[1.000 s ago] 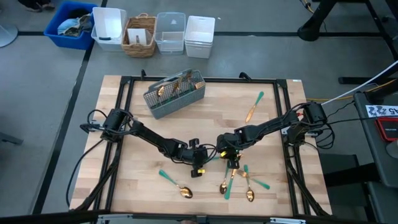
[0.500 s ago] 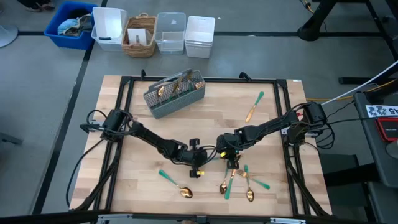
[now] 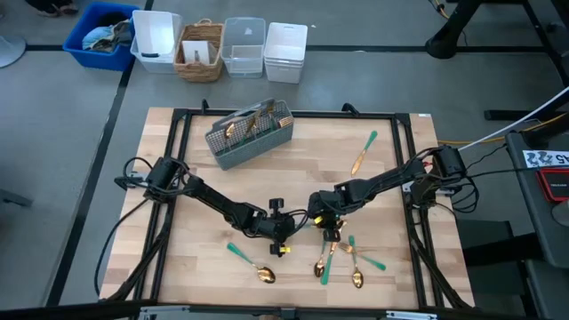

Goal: Sort silverware
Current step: Put the knife into the middle left section of the silverware holder

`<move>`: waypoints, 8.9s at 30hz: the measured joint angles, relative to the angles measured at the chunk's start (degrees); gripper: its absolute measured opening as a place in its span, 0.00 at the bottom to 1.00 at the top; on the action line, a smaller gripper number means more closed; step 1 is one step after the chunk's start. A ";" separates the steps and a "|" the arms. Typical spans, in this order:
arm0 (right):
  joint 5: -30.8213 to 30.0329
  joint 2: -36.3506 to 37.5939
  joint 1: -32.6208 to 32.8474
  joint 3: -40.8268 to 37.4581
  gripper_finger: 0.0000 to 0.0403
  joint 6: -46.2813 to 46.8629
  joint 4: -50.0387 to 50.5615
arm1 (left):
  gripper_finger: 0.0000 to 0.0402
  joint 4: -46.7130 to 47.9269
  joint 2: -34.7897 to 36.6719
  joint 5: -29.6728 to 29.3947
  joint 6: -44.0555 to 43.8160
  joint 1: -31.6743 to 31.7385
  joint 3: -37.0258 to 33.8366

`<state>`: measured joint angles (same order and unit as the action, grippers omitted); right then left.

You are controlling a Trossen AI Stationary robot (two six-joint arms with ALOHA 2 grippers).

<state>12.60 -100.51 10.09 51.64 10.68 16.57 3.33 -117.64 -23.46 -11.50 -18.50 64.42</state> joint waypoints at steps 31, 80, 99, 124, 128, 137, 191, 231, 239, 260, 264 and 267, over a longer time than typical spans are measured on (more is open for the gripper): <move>0.49 0.24 -0.04 0.00 0.02 1.33 -0.49 | 0.18 -3.63 -0.11 -4.83 0.61 0.11 -0.13; -10.22 7.07 -0.09 0.00 0.18 -3.60 -1.15 | 0.04 -3.04 2.62 0.97 -5.24 1.61 -0.22; -30.49 28.26 -0.09 0.11 0.17 -8.17 7.53 | 0.04 1.07 11.14 -9.19 -9.17 5.10 -0.13; -44.14 34.27 -6.90 0.11 0.17 -24.21 -5.67 | 0.03 -10.74 54.95 -32.72 -11.55 13.62 -34.45; -41.58 32.09 -11.13 0.11 0.17 -27.61 -12.21 | 0.03 -27.25 55.06 -29.34 -4.81 13.61 -41.30; -17.37 27.43 -22.47 0.11 0.17 -24.25 -31.61 | 0.03 -46.73 55.04 -18.97 2.72 13.70 -48.86; 11.96 12.50 -25.06 5.07 0.17 -11.13 -55.22 | 0.03 -50.58 54.93 -0.90 11.51 13.64 -48.98; 9.09 12.50 -25.00 5.07 0.01 -18.65 -52.75 | 0.29 -50.36 55.11 -1.76 11.46 14.59 -48.98; 2.44 12.52 -25.00 5.07 0.00 -24.47 -53.48 | 0.34 -49.57 62.31 -5.37 13.47 14.56 -48.98; -4.00 -1.87 -25.85 17.19 0.00 -29.14 -54.29 | 0.35 -10.74 81.68 -8.46 -7.55 14.27 -48.98; -4.03 -6.74 -25.90 23.46 0.00 -28.29 -48.02 | 0.35 -6.96 81.48 -8.46 -10.61 13.62 -48.98; -4.10 -9.27 -25.90 27.05 0.00 -26.86 -42.08 | 0.35 -5.25 81.46 -8.46 -11.30 13.01 -48.98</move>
<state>8.50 -109.78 -15.81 78.69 -16.18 -25.51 -1.91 -36.18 -31.92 -22.80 -5.50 15.44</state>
